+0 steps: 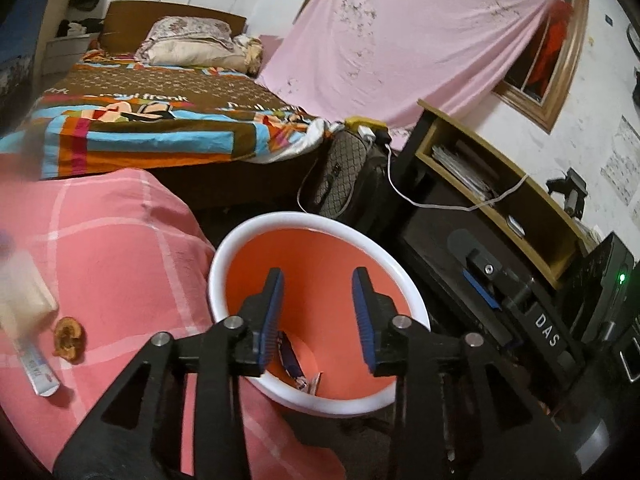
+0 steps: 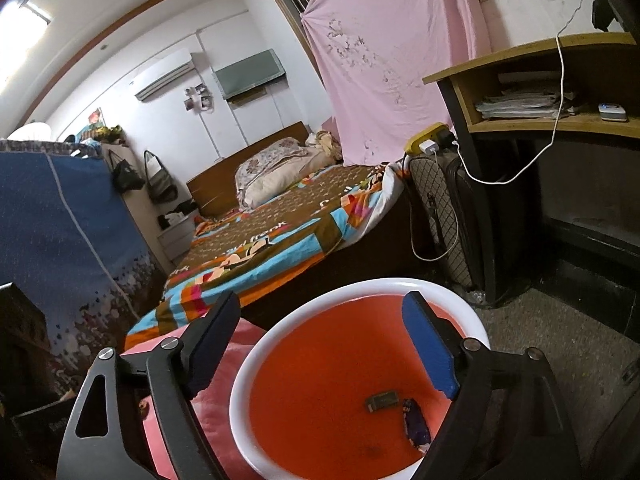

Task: Collect trash
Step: 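Carry both items over the orange bucket and open both tools, then return the left tool over the table toward the yellow cap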

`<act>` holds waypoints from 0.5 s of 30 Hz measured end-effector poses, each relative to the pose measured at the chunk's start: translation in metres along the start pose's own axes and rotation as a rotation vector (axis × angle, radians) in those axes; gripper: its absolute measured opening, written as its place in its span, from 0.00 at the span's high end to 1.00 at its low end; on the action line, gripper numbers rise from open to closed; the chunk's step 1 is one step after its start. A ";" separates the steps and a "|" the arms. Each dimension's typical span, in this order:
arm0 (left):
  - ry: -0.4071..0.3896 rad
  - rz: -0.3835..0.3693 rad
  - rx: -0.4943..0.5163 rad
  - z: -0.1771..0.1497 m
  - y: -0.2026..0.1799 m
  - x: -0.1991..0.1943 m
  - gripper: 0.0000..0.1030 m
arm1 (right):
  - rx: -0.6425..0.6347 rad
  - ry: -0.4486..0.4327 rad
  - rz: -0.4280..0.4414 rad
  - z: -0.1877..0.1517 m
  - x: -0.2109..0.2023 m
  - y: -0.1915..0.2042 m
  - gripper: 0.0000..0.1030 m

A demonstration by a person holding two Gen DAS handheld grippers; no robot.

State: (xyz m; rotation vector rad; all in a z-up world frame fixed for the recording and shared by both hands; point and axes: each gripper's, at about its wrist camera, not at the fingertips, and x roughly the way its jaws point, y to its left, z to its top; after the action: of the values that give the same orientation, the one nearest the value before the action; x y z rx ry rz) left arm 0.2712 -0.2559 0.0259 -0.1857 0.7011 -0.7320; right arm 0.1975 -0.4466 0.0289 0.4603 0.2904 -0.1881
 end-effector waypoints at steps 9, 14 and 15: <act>-0.145 0.106 0.009 0.007 0.015 -0.034 0.49 | -0.062 -0.084 0.039 0.002 -0.007 0.018 0.00; -0.251 0.194 -0.003 0.008 0.031 -0.062 0.27 | -0.133 -0.155 0.079 0.002 -0.015 0.041 0.00; -0.273 0.214 -0.006 0.008 0.035 -0.068 0.21 | -0.147 -0.168 0.087 0.001 -0.016 0.046 0.00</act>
State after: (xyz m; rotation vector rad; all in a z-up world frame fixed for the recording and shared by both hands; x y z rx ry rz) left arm 0.2591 -0.1854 0.0536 -0.2081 0.4544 -0.4883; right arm 0.1935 -0.4051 0.0540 0.3090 0.1183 -0.1191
